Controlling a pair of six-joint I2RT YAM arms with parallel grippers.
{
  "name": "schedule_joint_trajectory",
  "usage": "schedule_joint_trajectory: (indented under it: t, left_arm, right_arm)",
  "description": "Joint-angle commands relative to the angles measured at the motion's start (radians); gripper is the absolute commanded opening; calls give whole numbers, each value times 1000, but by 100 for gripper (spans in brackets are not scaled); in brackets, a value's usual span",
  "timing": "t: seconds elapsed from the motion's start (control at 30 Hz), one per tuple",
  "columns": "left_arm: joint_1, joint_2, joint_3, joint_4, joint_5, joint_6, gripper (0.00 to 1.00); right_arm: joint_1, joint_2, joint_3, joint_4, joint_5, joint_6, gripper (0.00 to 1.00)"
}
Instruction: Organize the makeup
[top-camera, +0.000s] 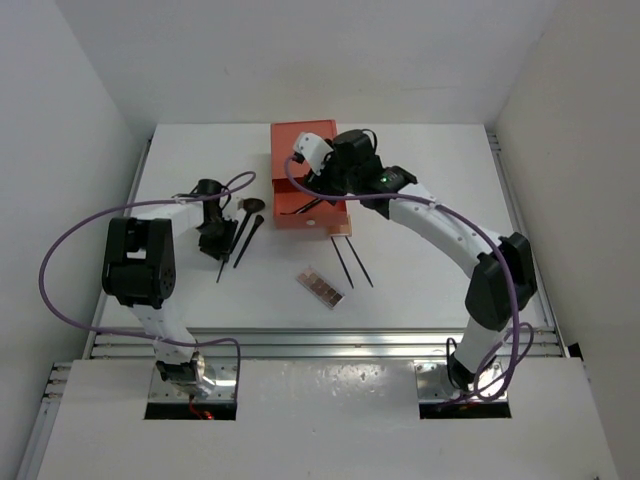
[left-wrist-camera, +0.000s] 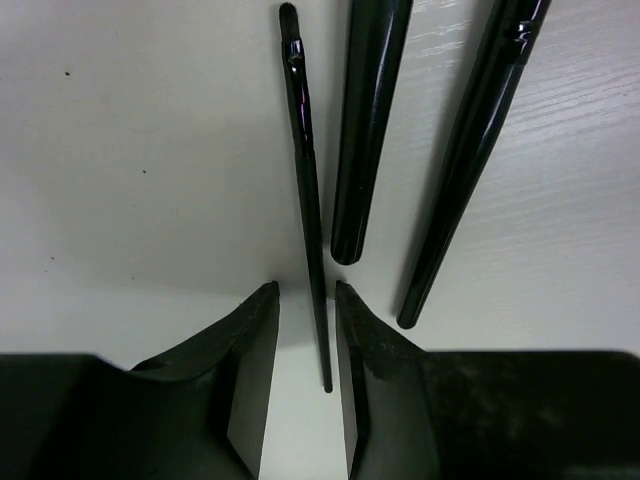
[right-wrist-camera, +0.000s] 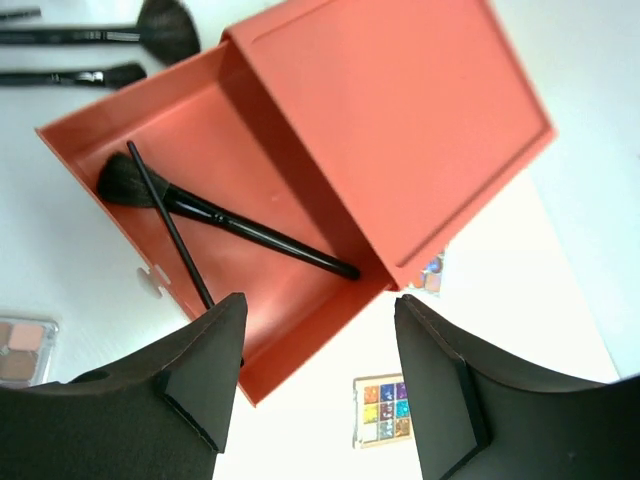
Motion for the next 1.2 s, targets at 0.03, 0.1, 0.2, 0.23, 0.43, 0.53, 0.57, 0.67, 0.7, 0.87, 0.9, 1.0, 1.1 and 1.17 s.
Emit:
schedule_joint_trajectory:
  t: [0.03,0.1,0.2,0.23,0.43,0.53,0.57,0.67,0.7,0.87,0.9,1.0,1.1,1.17]
  left_arm:
    - [7,63,-37,18,-34,20,35]
    - [7,75,-37,30,-47,20,27]
    - [7,85,-37,39,-56,29,14]
    - [7,85,-37,39,-56,38,7]
    - [7,85,-71,48,-85,38,0]
    - [7,45,-71,48,-85,49,0]
    - [7,34,-71,48,-85,49,0]
    - [7,-15,-33,48,-76,60,0]
    - [7,-24,-10,48,-76,60,0]
    - [7,-76,82,39,-76,60,0]
    - [7,-86,123,26,-67,60,0]
    - [7,-115,223,-7,-56,60,0]
    - [-18,-147,324,-34,-34,86,0]
    - [-47,-158,377,-45,-34,118,0]
  right_arm:
    - [4,-61,-40,61,26,62,61]
    - [6,-75,-55,66,33,77,61]
    - [4,-100,-78,74,39,91,61]
    - [4,-113,-95,74,42,96,61]
    - [1,-178,-164,104,66,129,61]
    - [-5,-207,-182,100,68,168,61]
    - [-10,-221,-185,88,65,189,61]
    - [-28,-248,-202,74,57,246,61]
    - [-31,-256,-211,75,57,261,61]
    - [-57,-319,-286,97,62,297,61]
    - [-59,-328,-303,92,68,304,60]
    - [-79,-357,-345,88,79,332,60]
    - [-105,-380,-394,83,79,373,60]
    - [-122,-391,-409,84,82,387,59]
